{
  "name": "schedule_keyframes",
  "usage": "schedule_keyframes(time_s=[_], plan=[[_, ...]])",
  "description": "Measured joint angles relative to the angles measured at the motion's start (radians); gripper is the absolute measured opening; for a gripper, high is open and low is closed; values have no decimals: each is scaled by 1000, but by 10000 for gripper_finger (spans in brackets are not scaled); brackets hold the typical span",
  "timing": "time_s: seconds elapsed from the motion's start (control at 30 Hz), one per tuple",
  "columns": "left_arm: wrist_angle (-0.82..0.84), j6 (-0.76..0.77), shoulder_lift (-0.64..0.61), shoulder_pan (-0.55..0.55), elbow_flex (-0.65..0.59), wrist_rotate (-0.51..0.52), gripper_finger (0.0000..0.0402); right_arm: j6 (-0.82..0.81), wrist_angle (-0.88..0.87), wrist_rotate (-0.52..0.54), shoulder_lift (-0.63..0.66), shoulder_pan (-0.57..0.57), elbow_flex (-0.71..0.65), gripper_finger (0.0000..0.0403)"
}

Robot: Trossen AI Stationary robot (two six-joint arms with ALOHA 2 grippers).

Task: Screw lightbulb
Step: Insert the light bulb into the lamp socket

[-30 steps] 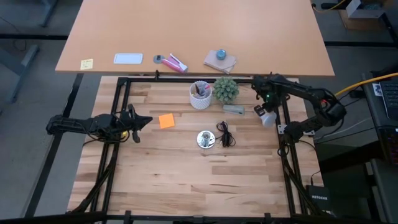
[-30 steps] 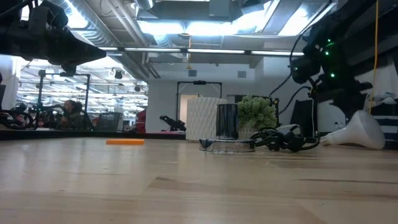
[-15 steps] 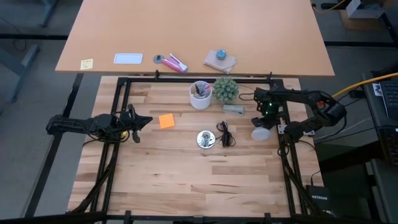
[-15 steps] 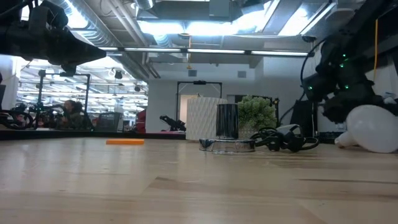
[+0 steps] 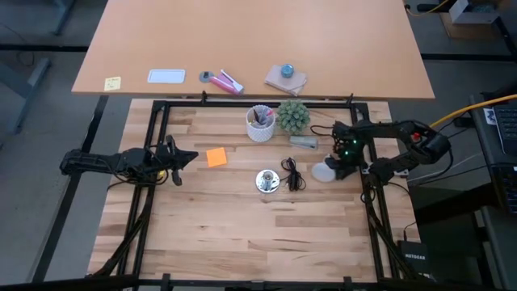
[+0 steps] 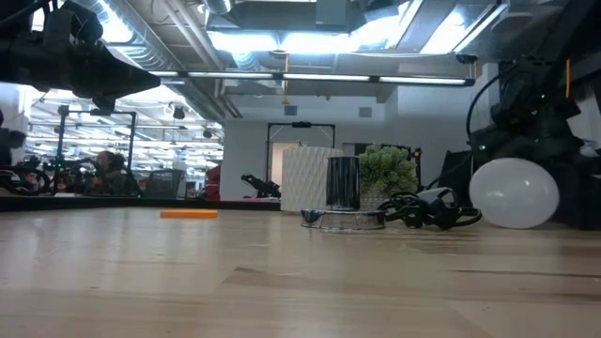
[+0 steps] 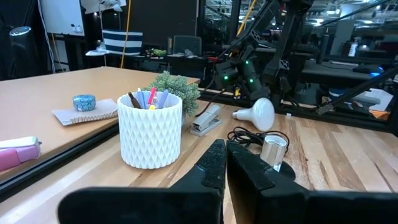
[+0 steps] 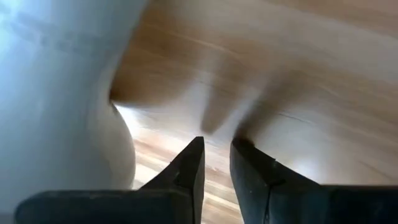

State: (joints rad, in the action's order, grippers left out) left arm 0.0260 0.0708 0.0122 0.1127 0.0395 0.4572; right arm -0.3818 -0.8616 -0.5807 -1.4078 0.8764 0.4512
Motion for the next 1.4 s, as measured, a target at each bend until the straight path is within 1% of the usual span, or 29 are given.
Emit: schedule_keyframes(time_s=[0.17,0.3,0.37,0.5,0.63,0.7,0.8,0.93,1.03,1.17,1.3,1.4], plan=[[0,0,0,0,0,0,5,4,40,-33,-1,-1,-1,76],[0,0,0,0,0,0,5,13,101,-113,-2,0,-1,76],[0,0,0,0,0,0,5,21,115,-127,-2,0,4,76],[0,0,0,0,0,0,5,75,136,-103,-2,0,55,76],[0,0,0,0,0,0,5,127,113,-8,0,0,149,76],[0,0,0,0,0,0,5,154,100,19,16,0,203,76],[0,0,0,0,0,0,5,209,46,21,48,0,289,76],[0,0,0,0,0,0,5,326,-55,29,108,0,407,76],[0,0,0,0,0,0,5,414,-91,36,163,0,468,76],[0,0,0,0,0,0,5,436,-51,36,233,0,492,76],[0,0,0,0,0,0,5,437,-31,33,253,0,479,76],[0,0,0,0,0,0,5,473,-25,-30,248,-16,451,76]])
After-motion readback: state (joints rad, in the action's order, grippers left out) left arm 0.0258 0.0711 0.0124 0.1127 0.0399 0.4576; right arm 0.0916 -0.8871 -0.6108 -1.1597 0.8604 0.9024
